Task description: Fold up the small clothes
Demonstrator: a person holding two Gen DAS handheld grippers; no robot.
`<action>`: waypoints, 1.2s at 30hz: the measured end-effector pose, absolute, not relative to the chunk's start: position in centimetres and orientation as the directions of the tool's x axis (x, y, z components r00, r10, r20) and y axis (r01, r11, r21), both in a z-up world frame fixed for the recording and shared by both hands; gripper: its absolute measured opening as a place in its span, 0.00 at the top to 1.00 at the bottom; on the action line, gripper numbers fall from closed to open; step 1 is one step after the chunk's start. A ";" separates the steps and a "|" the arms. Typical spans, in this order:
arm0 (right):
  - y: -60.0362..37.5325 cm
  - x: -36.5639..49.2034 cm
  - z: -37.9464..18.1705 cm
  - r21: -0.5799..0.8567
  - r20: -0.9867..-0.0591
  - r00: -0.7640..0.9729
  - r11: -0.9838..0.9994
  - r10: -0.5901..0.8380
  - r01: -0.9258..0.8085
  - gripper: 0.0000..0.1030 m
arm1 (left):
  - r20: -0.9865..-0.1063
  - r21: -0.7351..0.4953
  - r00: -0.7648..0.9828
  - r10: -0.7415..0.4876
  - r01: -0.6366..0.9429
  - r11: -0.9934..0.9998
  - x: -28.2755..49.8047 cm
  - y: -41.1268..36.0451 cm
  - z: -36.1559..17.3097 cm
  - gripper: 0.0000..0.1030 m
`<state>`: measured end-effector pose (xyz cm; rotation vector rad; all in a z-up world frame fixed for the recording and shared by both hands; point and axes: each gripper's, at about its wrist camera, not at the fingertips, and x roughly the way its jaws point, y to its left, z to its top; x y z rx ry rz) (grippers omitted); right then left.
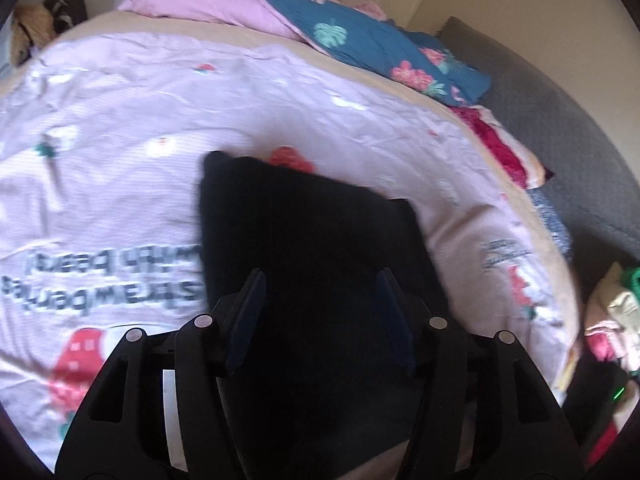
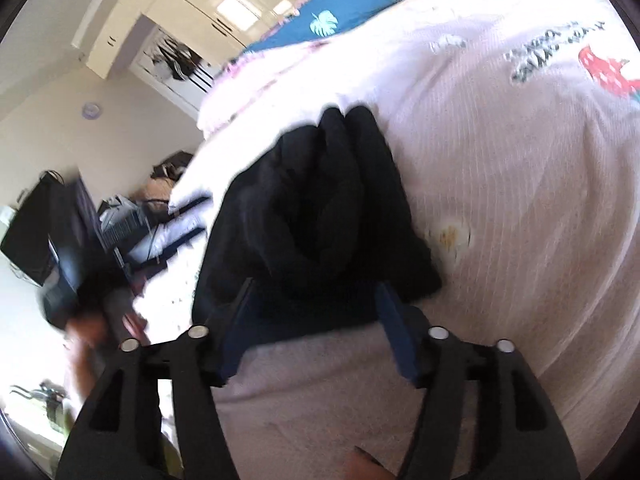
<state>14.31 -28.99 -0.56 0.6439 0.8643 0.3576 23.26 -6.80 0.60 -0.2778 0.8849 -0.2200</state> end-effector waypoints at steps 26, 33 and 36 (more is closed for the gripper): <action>-23.1 29.0 1.7 0.330 -0.744 0.540 0.919 0.394 -0.216 0.95 | -0.750 -0.284 0.604 -0.269 0.072 0.956 21.9 -6.0 -2.2 0.50; -26.0 28.2 3.2 0.302 -0.721 0.582 0.926 0.376 -0.224 0.95 | -0.741 -0.274 0.604 -0.295 0.128 0.953 21.3 -7.5 -1.2 0.45; -25.9 29.0 0.1 0.299 -0.770 0.531 0.936 0.352 -0.188 0.94 | -0.746 -0.259 0.600 -0.288 0.137 0.956 21.0 -8.3 -1.2 0.41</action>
